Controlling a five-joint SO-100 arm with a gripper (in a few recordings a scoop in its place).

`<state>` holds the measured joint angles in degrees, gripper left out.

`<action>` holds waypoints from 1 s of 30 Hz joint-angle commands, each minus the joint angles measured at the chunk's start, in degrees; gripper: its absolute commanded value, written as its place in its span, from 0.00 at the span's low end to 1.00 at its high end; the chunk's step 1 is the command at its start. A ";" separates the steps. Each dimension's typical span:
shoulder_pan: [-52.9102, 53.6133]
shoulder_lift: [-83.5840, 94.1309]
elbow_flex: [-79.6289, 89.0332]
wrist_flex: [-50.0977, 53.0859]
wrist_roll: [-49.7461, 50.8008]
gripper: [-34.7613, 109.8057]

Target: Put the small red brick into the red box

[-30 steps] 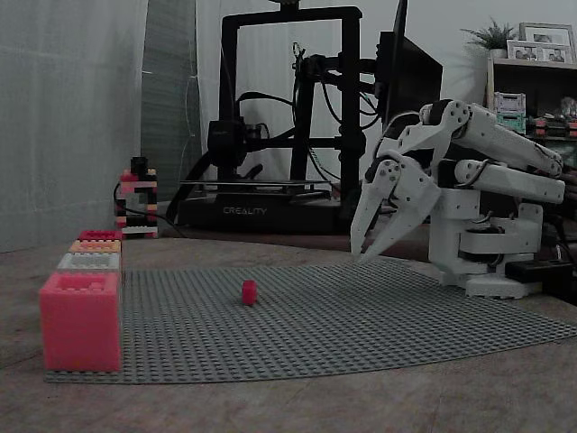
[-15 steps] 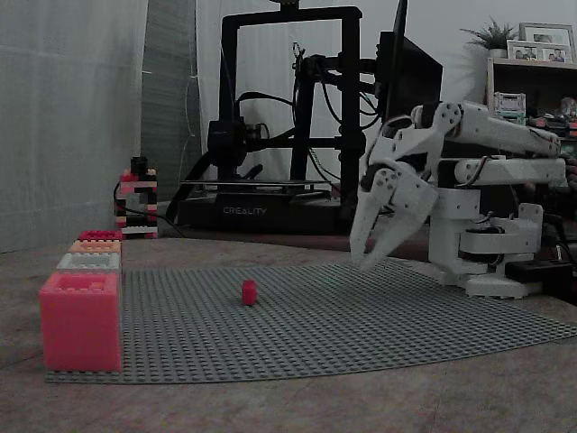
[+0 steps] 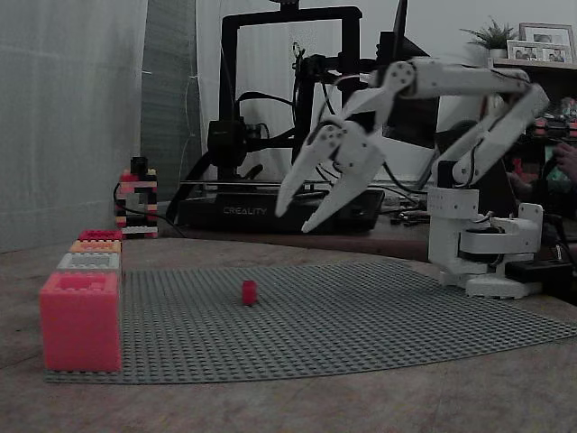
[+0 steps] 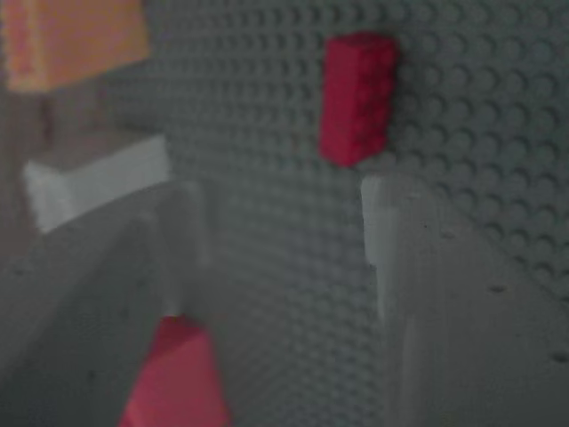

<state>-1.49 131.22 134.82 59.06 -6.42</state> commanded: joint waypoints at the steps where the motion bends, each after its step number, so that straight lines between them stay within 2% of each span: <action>1: -0.35 -9.40 -9.32 2.11 2.29 0.40; 5: -0.70 -16.88 -13.45 1.58 4.04 0.45; 14: -0.88 -32.26 -21.18 -1.32 4.22 0.45; 30: -3.43 -42.63 -26.63 -3.78 4.83 0.42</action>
<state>-3.34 87.54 111.62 55.72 -1.14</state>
